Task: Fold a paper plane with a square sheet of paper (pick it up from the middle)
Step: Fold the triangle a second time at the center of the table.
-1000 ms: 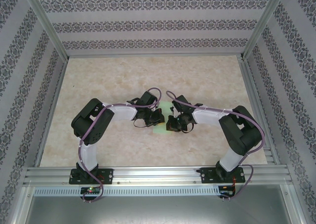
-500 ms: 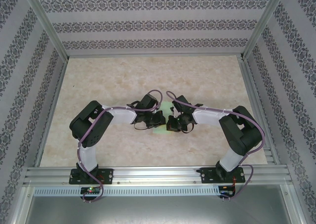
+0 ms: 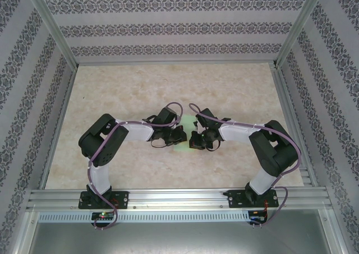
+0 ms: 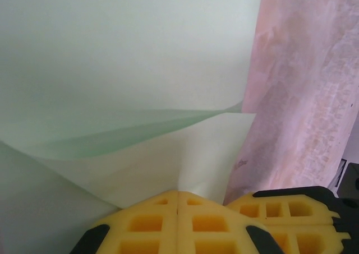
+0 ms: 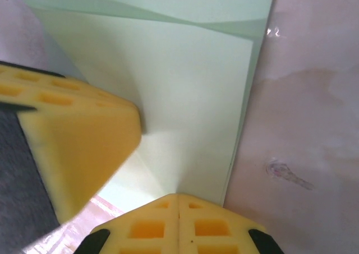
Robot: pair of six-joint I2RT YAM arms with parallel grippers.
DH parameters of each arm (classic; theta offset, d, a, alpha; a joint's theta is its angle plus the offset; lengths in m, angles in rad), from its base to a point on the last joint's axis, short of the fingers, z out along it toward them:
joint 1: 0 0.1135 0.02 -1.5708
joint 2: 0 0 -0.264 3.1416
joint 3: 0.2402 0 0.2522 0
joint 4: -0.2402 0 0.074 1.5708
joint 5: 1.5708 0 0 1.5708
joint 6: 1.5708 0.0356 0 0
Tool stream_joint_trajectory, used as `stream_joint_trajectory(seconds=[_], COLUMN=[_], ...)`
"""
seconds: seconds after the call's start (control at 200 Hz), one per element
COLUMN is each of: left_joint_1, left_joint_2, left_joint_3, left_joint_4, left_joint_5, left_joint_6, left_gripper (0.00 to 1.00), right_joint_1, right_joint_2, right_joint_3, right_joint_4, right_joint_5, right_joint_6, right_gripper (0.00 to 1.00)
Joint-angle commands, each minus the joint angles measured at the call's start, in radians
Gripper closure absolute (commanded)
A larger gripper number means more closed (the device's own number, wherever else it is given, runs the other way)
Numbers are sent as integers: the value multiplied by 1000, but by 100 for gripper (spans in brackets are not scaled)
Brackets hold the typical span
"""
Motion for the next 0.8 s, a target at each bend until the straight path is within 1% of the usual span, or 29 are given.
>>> stream_joint_trajectory(seconds=[0.0, 0.09, 0.18, 0.41, 0.54, 0.644, 0.794], left_joint_1=[80, 117, 146, 178, 169, 133, 85], left_joint_2=[9, 14, 14, -16, -60, -98, -111], left_joint_3=[-37, -55, -56, 18, 23, 8, -22], left_joint_4=[20, 57, 59, -36, -21, -20, 0], left_joint_5=[-89, -78, -78, -90, -43, -22, -15], left_joint_6=[44, 52, 63, 137, 134, 127, 101], left_gripper=[95, 94, 94, 93, 93, 93, 93], right_joint_1=[5, 5, 5, 9, 11, 13, 13], right_joint_2=[65, 57, 51, 45, 36, 17, -21], right_joint_3=[-83, -97, -111, -115, -106, -99, -74], right_joint_4=[-127, -130, -128, -121, -118, -106, -78], right_joint_5=[118, 120, 120, 118, 114, 98, 71], right_joint_6=[-28, -30, -27, -18, -14, -9, 0], right_gripper=[95, 95, 95, 95, 95, 95, 94])
